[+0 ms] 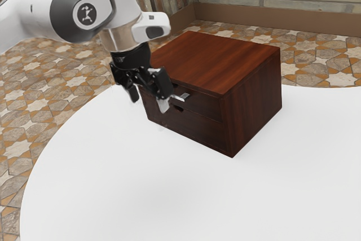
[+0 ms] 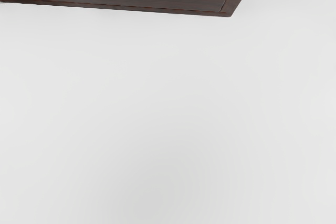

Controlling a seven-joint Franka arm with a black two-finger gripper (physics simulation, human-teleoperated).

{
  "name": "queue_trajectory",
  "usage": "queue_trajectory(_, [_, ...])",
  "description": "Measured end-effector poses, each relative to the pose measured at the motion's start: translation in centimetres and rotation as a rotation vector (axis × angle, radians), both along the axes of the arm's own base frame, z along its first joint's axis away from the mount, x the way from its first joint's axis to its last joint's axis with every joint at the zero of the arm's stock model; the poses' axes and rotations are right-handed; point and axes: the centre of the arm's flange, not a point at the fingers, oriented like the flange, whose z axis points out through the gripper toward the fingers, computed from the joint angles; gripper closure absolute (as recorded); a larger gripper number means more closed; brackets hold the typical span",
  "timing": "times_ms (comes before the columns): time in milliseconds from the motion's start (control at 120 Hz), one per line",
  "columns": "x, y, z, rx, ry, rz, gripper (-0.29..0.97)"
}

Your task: Pull the drawer handle with one arm to open the drawer

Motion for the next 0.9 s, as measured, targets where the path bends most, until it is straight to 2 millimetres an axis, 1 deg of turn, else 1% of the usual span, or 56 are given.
queue_trajectory(33, [0.1,0.5,0.7,-0.009,-0.009,0.005,0.0])
queue_trajectory(67, [0.0,1.4,1.0,-0.026,-0.009,0.02,0.0])
queue_trajectory(200, [-0.6,7.8,1.2,-0.065,-0.001,0.124,0.0])
queue_trajectory(242, [-1.0,9.1,2.0,-0.07,-0.014,0.143,0.0])
queue_trajectory(275, [-1.5,9.7,3.5,-0.069,-0.045,0.145,0.0])
queue_trajectory(333, [-3.2,9.8,9.3,-0.048,-0.169,0.096,0.0])
queue_trajectory(367, [-4.0,9.6,11.9,-0.029,-0.234,0.04,0.0])
queue_trajectory(417, [-4.6,9.1,14.0,0.002,-0.297,-0.062,0.0])
queue_trajectory(475, [-4.9,8.2,15.3,0.037,-0.339,-0.2,0.0])
queue_trajectory(542, [-4.5,6.9,15.2,0.071,-0.352,-0.38,0.0])
queue_trajectory(667, [-3.5,4.0,14.1,0.09,-0.353,-0.674,0.0])
queue_trajectory(758, [-1.5,2.3,11.7,0.095,-0.32,-0.83,0.0])
queue_trajectory(817, [-0.3,2.1,10.1,0.098,-0.299,-0.903,0.0])
queue_trajectory(900, [1.3,3.4,7.5,0.104,-0.273,-0.969,0.0])
